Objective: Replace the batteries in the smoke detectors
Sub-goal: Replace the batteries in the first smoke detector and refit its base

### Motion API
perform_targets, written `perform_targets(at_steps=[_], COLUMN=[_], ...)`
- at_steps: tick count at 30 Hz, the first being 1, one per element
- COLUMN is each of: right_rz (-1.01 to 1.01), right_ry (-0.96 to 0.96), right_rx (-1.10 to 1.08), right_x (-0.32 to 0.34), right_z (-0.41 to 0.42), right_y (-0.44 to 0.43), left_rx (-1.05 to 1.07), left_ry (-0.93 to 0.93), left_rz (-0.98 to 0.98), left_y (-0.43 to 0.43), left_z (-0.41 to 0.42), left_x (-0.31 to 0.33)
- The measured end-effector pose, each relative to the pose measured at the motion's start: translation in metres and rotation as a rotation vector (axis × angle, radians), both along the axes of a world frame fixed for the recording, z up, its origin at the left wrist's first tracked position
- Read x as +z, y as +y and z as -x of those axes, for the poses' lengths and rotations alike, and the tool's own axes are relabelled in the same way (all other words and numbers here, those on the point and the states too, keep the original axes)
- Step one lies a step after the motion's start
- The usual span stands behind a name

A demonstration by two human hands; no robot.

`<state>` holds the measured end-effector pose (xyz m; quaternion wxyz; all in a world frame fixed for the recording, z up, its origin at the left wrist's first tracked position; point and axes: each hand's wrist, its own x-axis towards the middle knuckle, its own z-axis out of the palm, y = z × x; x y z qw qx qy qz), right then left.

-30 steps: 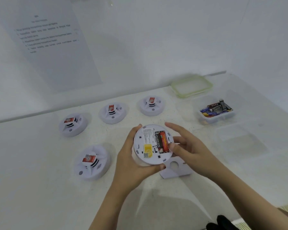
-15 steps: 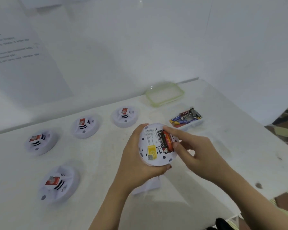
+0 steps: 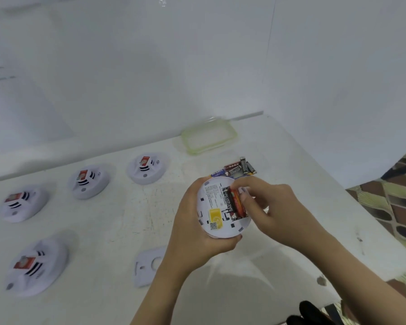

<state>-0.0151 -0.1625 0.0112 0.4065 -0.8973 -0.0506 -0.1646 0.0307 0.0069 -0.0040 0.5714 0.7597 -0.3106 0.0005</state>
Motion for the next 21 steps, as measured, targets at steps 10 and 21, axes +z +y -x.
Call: perform_targets(at_steps=[10,21], right_rz=[0.066,-0.009], right_ry=[0.093,-0.187], right_rx=[0.143,0.134], right_x=[-0.005,-0.007], right_z=[-0.013,-0.02], right_y=[-0.03,-0.035], left_rx=[0.094,0.144], left_ry=[-0.063,-0.15], left_rz=[-0.078,-0.062], left_y=[-0.024,-0.033], left_z=[0.009,0.011], left_x=[-0.006,0.003])
